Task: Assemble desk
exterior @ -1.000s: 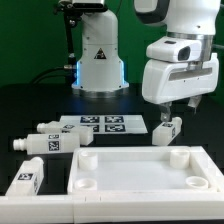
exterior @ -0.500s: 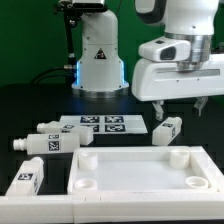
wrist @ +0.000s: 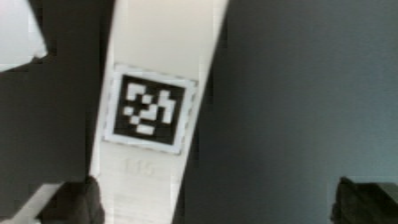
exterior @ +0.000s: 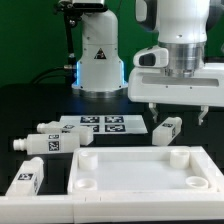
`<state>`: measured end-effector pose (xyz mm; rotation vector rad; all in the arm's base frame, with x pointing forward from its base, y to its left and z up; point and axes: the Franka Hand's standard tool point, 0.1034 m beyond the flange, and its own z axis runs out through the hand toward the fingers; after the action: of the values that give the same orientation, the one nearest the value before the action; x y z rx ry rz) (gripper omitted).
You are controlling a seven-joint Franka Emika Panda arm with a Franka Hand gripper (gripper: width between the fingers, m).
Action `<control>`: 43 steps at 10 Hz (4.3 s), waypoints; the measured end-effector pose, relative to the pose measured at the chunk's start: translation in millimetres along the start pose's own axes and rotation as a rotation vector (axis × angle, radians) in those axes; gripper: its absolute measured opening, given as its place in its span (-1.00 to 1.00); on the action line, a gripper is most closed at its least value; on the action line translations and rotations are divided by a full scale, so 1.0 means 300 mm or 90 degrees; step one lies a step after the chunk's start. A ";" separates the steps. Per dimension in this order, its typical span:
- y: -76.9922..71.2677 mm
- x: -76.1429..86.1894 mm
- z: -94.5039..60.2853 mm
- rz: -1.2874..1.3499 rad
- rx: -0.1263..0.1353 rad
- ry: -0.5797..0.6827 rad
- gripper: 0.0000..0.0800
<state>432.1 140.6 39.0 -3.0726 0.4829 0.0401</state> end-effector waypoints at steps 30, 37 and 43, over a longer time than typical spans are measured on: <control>0.097 0.035 0.086 0.357 0.187 -0.616 -0.02; 0.142 0.246 -0.238 0.263 0.186 -0.449 -0.29; 0.135 0.359 -0.354 0.157 0.146 -0.200 -0.29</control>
Offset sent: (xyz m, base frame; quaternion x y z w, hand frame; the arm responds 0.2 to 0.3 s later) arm 0.0176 -0.0351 0.0064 0.0471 -0.1050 0.0646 0.9912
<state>524.2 65.4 140.9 -2.6971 0.7778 0.4313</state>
